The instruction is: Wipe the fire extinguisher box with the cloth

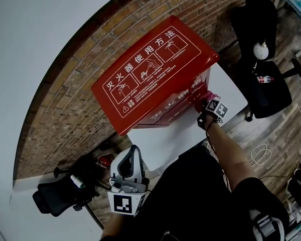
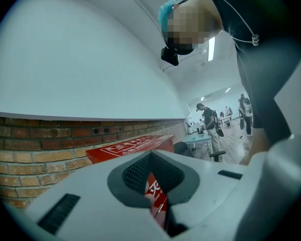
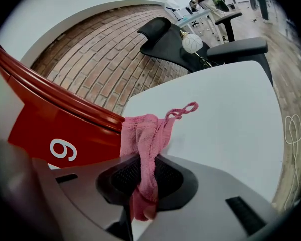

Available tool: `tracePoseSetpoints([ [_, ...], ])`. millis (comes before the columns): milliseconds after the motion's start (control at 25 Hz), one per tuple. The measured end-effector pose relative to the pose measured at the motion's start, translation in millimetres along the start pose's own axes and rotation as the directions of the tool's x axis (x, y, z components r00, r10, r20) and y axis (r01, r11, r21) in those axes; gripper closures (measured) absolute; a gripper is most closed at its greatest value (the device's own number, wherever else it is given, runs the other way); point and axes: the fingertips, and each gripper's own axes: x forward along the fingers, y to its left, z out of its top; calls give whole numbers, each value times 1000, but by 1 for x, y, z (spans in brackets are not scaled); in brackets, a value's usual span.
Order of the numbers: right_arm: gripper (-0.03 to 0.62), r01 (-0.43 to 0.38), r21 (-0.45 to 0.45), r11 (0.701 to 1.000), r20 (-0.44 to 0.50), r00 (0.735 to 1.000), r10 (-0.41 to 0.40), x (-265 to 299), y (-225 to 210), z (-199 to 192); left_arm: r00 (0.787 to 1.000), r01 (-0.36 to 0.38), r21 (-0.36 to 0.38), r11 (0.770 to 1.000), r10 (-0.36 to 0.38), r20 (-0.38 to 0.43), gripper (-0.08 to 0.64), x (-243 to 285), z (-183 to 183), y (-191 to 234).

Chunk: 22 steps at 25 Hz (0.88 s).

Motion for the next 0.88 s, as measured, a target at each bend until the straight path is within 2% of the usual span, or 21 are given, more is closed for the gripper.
tracePoseSetpoints([
  [360,517,48,42,998,-42,998,-46,7,-9,-8,999,-34,-7,999,34,-12,526,-4,-4,4],
  [560,517,98,15,995,-42,994,-98,18,-31,-7,998,-52,-12,999,52,-21,526,-6,-7,9],
  [880,517,72,89,993,-65,996,-67,18,-17,-11,998,-58,-11,998,58,-23,526,-8,-9,12],
])
